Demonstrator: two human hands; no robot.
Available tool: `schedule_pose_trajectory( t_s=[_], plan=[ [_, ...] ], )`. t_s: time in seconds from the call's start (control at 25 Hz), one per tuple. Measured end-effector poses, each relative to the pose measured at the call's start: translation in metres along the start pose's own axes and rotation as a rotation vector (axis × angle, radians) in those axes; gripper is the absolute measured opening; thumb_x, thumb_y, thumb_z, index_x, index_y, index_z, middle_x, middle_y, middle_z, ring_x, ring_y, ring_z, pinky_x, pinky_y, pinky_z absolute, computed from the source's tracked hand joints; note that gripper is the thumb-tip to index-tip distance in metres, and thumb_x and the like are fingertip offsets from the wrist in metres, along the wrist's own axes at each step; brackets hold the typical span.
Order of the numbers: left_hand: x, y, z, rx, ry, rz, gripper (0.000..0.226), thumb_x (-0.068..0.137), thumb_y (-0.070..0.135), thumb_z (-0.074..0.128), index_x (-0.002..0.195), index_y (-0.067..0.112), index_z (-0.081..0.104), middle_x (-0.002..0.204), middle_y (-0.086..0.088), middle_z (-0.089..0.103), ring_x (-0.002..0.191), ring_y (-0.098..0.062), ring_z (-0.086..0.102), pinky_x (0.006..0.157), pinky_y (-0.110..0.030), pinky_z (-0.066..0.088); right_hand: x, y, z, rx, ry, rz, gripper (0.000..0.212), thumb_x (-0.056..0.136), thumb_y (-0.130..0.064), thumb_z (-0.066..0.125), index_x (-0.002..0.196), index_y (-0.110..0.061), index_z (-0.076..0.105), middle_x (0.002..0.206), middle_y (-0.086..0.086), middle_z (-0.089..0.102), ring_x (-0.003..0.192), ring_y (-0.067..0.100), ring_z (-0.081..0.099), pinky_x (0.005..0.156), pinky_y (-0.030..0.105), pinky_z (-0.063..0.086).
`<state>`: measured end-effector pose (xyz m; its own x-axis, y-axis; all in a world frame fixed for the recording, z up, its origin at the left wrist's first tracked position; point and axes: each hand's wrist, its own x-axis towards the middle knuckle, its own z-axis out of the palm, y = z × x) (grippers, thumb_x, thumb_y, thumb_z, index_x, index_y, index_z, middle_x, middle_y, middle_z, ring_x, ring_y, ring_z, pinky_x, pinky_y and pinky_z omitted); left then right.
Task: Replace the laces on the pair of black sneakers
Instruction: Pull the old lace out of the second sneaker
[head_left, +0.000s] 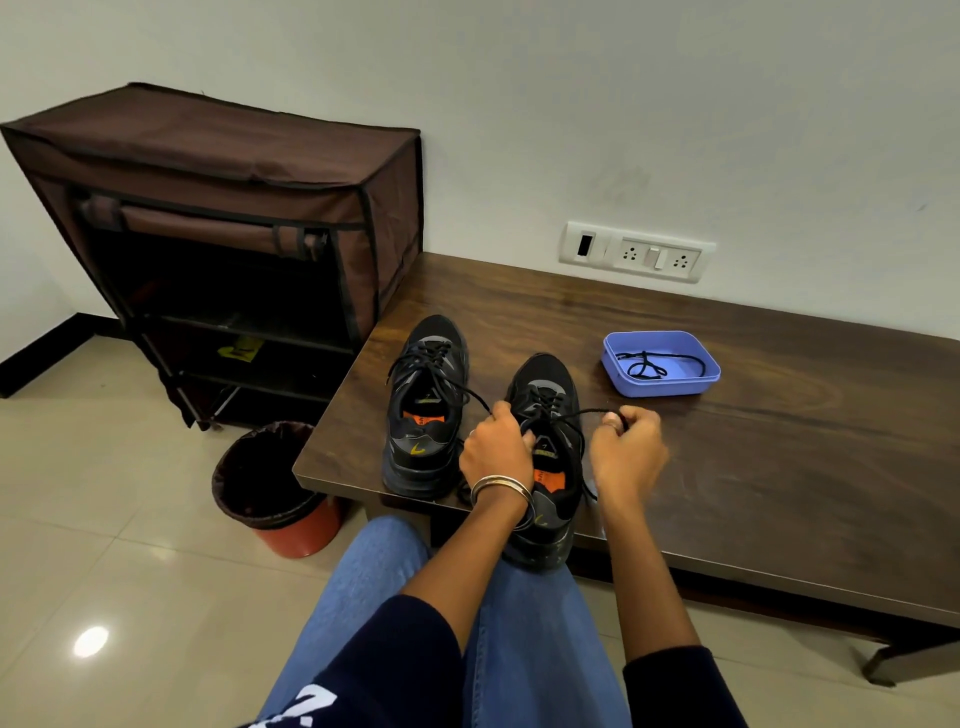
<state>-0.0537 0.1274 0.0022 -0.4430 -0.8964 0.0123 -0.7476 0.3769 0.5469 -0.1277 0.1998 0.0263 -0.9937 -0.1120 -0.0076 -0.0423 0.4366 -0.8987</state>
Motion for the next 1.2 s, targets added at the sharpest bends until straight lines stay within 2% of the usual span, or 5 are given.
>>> schedule_pose_trajectory(
  t_s=[0.12,0.32,0.88,1.04,1.2],
  plan=[
    [0.001,-0.001,-0.001,0.008,0.000,0.009,0.036,0.093,0.033,0.057,0.124,0.017,0.049,0.114,-0.009,0.064,0.105,-0.031,0.061,0.076,-0.039,0.049,-0.001,-0.008,0.007,-0.405,-0.107,-0.359,0.042,0.092,-0.016,0.059,0.134,-0.015,0.051,0.138,0.006,0.049,0.129,0.028,0.040,0.100,0.050,0.034],
    [0.001,-0.001,-0.001,0.052,0.012,0.041,0.027,0.095,0.031,0.053,0.118,0.017,0.054,0.115,-0.007,0.063,0.106,-0.031,0.061,0.076,-0.038,0.050,-0.005,-0.005,0.031,-0.765,-0.387,-0.614,0.015,0.091,-0.012,0.054,0.097,-0.008,0.067,0.118,0.008,0.056,0.110,0.029,0.052,0.086,0.043,0.044],
    [0.004,-0.005,0.000,0.066,0.017,0.082,0.025,0.096,0.034,0.051,0.116,0.022,0.062,0.112,-0.005,0.062,0.102,-0.030,0.062,0.073,-0.037,0.049,0.012,-0.011,0.012,0.174,-0.117,0.067,0.019,0.094,-0.011,0.048,0.085,-0.008,0.064,0.091,0.013,0.070,0.084,0.029,0.069,0.077,0.040,0.056],
    [0.002,-0.005,0.003,0.066,0.025,0.089,0.025,0.096,0.034,0.052,0.115,0.021,0.062,0.112,-0.005,0.062,0.103,-0.028,0.061,0.075,-0.037,0.050,0.032,-0.004,-0.015,-0.222,0.076,-0.014,0.021,0.094,-0.019,0.059,0.103,0.000,0.059,0.106,0.017,0.063,0.107,0.037,0.058,0.084,0.044,0.047],
    [0.002,-0.003,0.001,0.050,0.021,0.081,0.025,0.095,0.034,0.053,0.114,0.021,0.062,0.111,-0.004,0.061,0.103,-0.028,0.061,0.073,-0.037,0.050,0.020,-0.010,-0.006,-0.359,-0.366,-0.214,0.023,0.084,-0.016,0.074,0.104,-0.005,0.069,0.100,0.012,0.068,0.098,0.025,0.062,0.090,0.042,0.051]
  ],
)
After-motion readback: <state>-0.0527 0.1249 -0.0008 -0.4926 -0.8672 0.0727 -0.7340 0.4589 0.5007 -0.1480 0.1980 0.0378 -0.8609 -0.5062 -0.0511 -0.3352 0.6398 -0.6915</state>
